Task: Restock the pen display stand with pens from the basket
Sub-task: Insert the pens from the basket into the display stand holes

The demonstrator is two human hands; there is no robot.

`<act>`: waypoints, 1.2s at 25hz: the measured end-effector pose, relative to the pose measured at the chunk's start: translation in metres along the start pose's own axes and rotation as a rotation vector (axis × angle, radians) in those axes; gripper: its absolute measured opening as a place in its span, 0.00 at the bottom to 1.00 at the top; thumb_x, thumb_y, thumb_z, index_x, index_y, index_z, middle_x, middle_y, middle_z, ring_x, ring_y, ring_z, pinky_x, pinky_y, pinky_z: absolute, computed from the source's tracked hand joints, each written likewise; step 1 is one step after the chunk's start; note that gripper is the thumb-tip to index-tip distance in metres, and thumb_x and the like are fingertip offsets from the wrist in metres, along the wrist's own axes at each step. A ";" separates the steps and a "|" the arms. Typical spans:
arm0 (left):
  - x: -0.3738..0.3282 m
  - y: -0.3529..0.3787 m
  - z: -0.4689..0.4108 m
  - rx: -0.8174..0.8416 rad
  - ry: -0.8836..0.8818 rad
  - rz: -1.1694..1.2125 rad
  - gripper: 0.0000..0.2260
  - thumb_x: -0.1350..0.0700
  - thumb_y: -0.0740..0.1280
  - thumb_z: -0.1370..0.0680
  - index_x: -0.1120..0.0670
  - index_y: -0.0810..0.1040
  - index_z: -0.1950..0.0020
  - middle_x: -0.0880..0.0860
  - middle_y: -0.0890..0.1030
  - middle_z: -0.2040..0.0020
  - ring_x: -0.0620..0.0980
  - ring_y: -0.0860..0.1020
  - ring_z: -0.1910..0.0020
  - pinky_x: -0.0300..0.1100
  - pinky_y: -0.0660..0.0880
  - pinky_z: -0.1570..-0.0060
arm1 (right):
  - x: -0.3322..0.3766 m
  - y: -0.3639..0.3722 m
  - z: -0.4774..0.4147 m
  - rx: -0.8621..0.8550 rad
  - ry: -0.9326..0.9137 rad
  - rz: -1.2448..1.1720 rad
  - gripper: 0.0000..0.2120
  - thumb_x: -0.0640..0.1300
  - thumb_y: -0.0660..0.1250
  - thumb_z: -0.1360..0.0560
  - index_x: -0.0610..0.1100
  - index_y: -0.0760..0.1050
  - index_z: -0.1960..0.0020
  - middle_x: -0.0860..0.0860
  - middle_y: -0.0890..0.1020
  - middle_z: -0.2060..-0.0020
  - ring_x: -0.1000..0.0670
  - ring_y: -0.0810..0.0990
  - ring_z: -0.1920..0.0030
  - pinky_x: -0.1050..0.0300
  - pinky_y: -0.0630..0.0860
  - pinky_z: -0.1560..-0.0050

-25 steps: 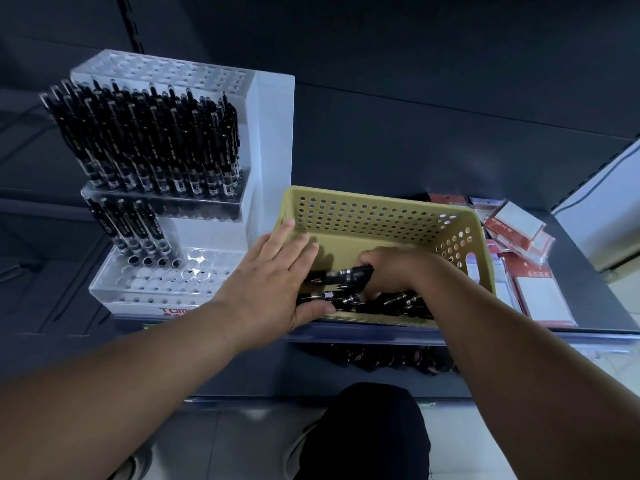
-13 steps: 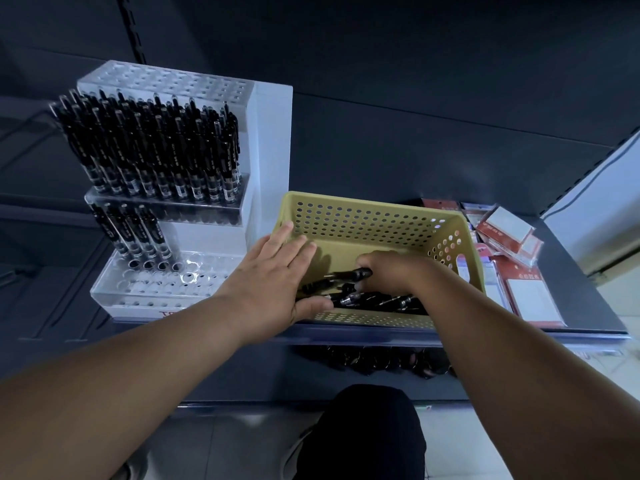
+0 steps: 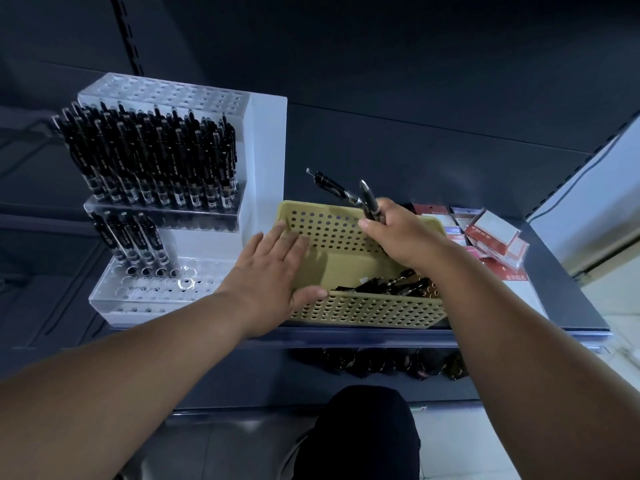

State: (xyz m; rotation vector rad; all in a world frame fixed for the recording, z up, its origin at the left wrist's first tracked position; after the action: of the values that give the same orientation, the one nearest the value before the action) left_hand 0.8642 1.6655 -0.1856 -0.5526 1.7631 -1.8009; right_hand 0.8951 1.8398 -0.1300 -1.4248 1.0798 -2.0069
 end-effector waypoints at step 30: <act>0.107 -0.098 0.091 -0.704 -0.747 2.100 0.06 0.53 0.58 0.18 0.53 0.71 0.52 0.50 0.71 0.68 0.47 0.74 0.72 0.42 0.77 0.68 | 0.135 0.035 0.044 -0.062 -0.047 -0.572 0.05 0.41 0.60 0.18 0.42 0.72 0.45 0.48 0.83 0.60 0.49 0.82 0.58 0.49 0.76 0.46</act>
State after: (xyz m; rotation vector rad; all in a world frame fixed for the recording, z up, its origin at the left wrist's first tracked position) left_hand 0.8307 1.5259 -0.0924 0.4037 1.1402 0.4488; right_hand 0.8837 1.7051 -0.0731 -1.9722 0.7727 -2.3106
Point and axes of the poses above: each hand's wrist, its own z-axis away from the middle knuckle, its own y-axis out of the palm, x = y × z, the point moved 8 cm from there along -z, towards the middle knuckle
